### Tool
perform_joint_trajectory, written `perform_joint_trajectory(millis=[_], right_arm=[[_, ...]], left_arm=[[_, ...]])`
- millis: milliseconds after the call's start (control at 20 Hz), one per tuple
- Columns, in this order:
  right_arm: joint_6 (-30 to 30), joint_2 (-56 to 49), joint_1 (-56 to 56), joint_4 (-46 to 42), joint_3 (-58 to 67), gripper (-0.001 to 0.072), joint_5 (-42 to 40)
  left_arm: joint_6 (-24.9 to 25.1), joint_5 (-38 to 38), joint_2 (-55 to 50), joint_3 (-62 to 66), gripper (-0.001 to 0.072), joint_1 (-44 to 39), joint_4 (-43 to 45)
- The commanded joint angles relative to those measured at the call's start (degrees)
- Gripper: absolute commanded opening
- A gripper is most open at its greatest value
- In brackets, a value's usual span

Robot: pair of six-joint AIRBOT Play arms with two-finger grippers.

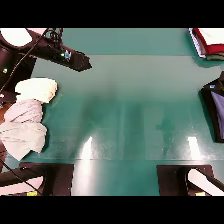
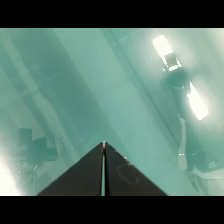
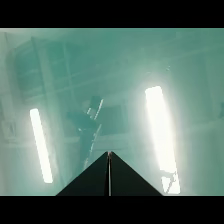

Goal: Fold the shirts.

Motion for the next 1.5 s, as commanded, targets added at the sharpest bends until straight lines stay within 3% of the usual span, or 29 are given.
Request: perform_joint_trajectory(millis=[0,750,800,850,900,1000,1050,1150,1450], right_arm=[[0.0,0.0,0.6,0.1,0.0,0.0018,-0.2],[0.0,0.0,0.3,0.1,0.0,0.0018,-0.5],[0.0,0.0,0.3,0.1,0.0,0.0018,-0.6],[0.0,0.0,0.3,0.1,0.0,0.0018,-0.6],[0.0,0.0,0.3,0.1,0.0,0.0018,-0.6],[0.0,0.0,0.3,0.1,0.0,0.0018,-0.2],[0.0,0.0,0.4,0.1,0.0,0.0018,-0.2],[0.0,0.0,0.5,0.1,0.0,0.0018,-0.2],[0.0,0.0,0.5,0.1,0.0,0.0018,-0.6]], left_arm=[[0.1,0.0,0.0,0.0,0.0027,0.0,0.0],[-0.7,1.8,0.0,0.0,0.0028,0.0,-1.8],[1.7,2.7,0.0,0.0,0.0067,0.0,0.3],[3.3,3.8,0.0,0.0,0.042,0.0,5.9],[0.0,4.7,0.0,0.0,0.0686,0.0,14.6],[-8.3,4.6,-0.4,0.0,0.067,1.0,33.9],[-11.6,4.3,-1.2,0.0,0.067,2.9,38.9],[-13.9,2.5,-4.0,0.0,0.067,8.5,39.6],[-14.1,4.2,-14.3,-9.2,0.0671,20.3,36.9]])
